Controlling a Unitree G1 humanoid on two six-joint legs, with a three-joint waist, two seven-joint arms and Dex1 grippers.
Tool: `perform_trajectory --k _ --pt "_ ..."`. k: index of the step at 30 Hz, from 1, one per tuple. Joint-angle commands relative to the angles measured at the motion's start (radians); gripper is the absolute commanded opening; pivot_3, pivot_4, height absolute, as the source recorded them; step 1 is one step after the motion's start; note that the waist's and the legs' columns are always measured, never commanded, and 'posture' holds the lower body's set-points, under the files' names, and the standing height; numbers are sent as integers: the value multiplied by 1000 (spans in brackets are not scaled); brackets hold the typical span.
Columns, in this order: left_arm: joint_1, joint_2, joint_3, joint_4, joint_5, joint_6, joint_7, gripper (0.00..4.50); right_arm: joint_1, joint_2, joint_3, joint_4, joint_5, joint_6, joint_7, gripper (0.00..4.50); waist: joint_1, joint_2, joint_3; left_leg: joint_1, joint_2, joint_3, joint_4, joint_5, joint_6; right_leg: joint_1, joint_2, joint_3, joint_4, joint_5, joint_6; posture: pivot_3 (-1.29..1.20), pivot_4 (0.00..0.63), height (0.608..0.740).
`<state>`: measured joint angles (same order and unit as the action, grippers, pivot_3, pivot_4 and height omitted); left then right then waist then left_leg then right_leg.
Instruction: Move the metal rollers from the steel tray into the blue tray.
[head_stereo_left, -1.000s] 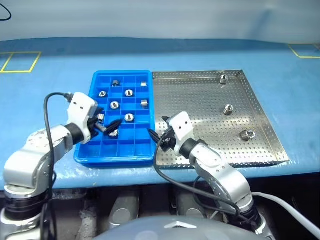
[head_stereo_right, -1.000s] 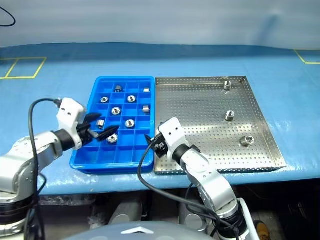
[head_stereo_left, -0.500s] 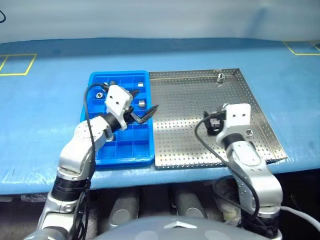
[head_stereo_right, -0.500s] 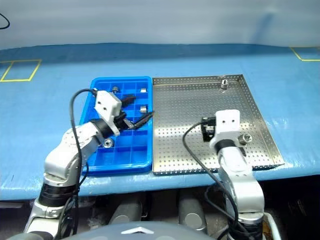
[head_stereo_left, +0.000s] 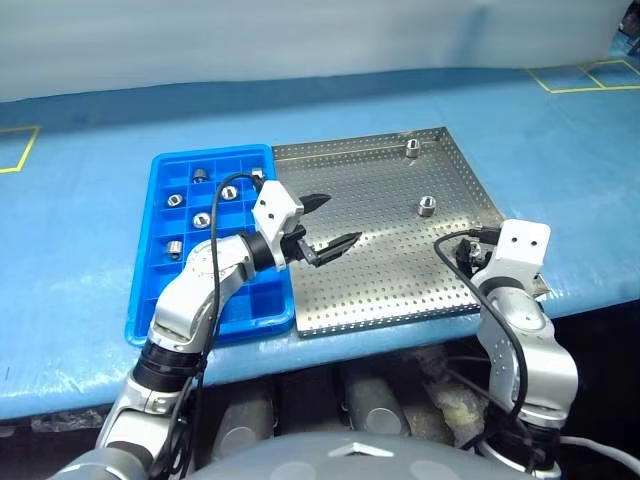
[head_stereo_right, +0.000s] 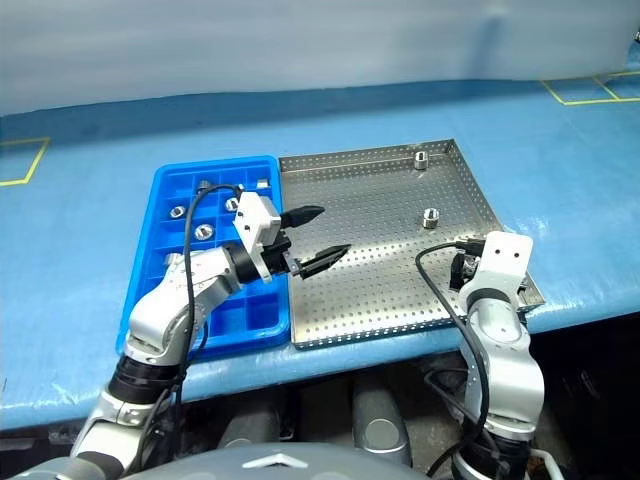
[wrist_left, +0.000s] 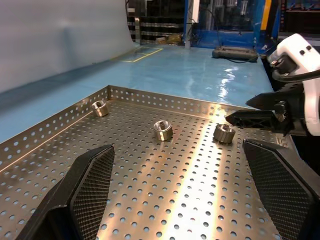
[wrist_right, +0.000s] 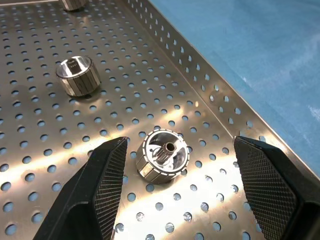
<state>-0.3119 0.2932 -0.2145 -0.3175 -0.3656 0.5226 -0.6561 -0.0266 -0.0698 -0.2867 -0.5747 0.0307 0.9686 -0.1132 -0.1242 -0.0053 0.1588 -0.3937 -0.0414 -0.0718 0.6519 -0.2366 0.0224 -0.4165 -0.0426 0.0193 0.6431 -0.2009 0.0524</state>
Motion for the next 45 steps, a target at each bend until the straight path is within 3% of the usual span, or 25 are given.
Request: perform_trajectory --k 1,5,17,20,23,29,38,45 --pt "-2 14 -6 -26 -22 22 -23 4482 -29 5 -26 36 12 -27 -1 3599 -1 1 0 0 0 0 0 0 0 0 0 0 0 0 0 -216 150 740" --pt "8 34 -31 -34 -14 19 -48 4482 -50 5 -28 96 21 -55 1 3599 -2 1 0 0 0 0 0 0 1 0 0 0 0 0 0 -204 150 740" --pt "30 -24 -109 23 40 -64 -46 4482 -102 -3 -46 254 26 -152 -21 3599 3 2 0 0 0 1 0 -1 1 0 0 2 0 0 0 -195 150 740" --pt "40 -31 -110 14 40 -60 -36 4500 -101 1 -55 258 26 -156 -35 2984 3 2 0 0 0 2 0 -1 2 0 0 2 -1 1 1 -191 150 740" --pt "47 -35 -107 6 39 -59 -29 4500 -95 3 -50 243 31 -161 -33 1979 4 2 0 0 0 2 0 -1 2 0 0 2 0 1 1 -189 150 740" --pt "54 -38 -91 -8 37 -70 -8 4500 -100 3 -15 197 35 -147 -22 1856 4 2 0 0 0 2 0 -1 2 0 0 3 0 1 1 -177 150 740" --pt "-6 -53 100 1 53 -167 129 4500 -227 -5 225 115 16 -113 40 1856 17 3 1 1 1 2 0 -1 1 0 1 3 0 1 2 -85 150 740" --pt "50 114 237 -77 14 -141 82 4500 -337 -11 454 104 50 -98 183 1856 48 2 1 -1 0 1 -2 -1 1 -3 1 2 -1 3 -3 -8 150 740"
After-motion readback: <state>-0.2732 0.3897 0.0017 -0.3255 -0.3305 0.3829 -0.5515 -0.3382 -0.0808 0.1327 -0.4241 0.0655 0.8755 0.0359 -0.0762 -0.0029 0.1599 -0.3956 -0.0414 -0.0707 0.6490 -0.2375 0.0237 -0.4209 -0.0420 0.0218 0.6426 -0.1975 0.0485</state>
